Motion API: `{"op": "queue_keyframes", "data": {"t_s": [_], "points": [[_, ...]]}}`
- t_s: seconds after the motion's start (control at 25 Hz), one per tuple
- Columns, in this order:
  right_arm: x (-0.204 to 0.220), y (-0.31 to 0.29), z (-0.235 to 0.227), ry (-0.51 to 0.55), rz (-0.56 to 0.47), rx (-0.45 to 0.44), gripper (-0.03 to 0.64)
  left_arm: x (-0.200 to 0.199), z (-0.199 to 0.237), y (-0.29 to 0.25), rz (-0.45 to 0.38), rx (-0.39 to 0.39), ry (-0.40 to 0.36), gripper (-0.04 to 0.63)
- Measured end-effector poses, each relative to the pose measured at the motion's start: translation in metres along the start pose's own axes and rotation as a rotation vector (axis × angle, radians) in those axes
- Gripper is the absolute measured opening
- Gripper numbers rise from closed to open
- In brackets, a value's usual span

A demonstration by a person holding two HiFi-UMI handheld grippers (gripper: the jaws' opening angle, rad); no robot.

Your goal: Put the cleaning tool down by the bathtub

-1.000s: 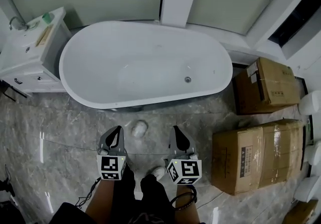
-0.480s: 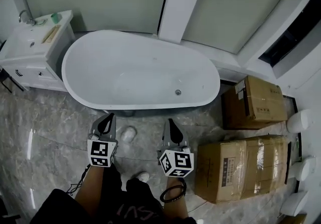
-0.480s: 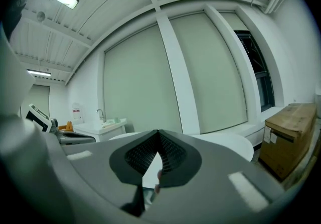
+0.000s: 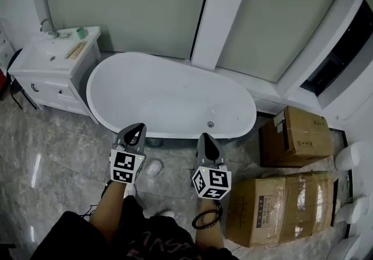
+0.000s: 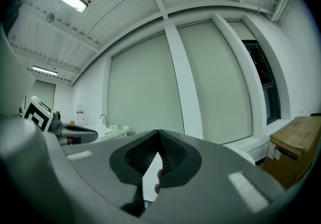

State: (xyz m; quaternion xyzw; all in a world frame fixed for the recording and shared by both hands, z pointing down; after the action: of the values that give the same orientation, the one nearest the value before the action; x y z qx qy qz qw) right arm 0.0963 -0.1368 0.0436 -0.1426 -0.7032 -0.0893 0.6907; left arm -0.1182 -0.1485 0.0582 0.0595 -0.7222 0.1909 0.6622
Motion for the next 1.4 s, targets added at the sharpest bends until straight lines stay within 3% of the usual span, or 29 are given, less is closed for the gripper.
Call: {"op": "queue_keyframes", "data": {"t_s": [0.16,0.44,1.4], "points": [[-0.016,0.003,0.004,0.023,0.002,-0.003,0.021,-0.017,0.000,0.005,-0.018,0.007,0.039,0.000],[-0.043,0.005,0.015,0.046,-0.029,-0.026,0.020,-0.049,0.000,0.011,-0.059,0.022,0.011,0.000],[-0.056,0.025,0.003,0.069,-0.033,-0.034,0.018,-0.063,-0.018,0.018,-0.076,0.023,0.015,0.000]]}}
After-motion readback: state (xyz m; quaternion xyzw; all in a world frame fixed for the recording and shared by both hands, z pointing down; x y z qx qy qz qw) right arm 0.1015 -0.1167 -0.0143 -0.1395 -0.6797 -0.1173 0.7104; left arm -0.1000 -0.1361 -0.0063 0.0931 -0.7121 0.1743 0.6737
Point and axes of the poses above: the fingertips, and each gripper's own axes: y backward along the fingers, z to its left, x out of its underside, the point moved 2 cm from there along y, backward along the fingers, and after that the axes turned 5 degrees about y, right-handed, at the moved point
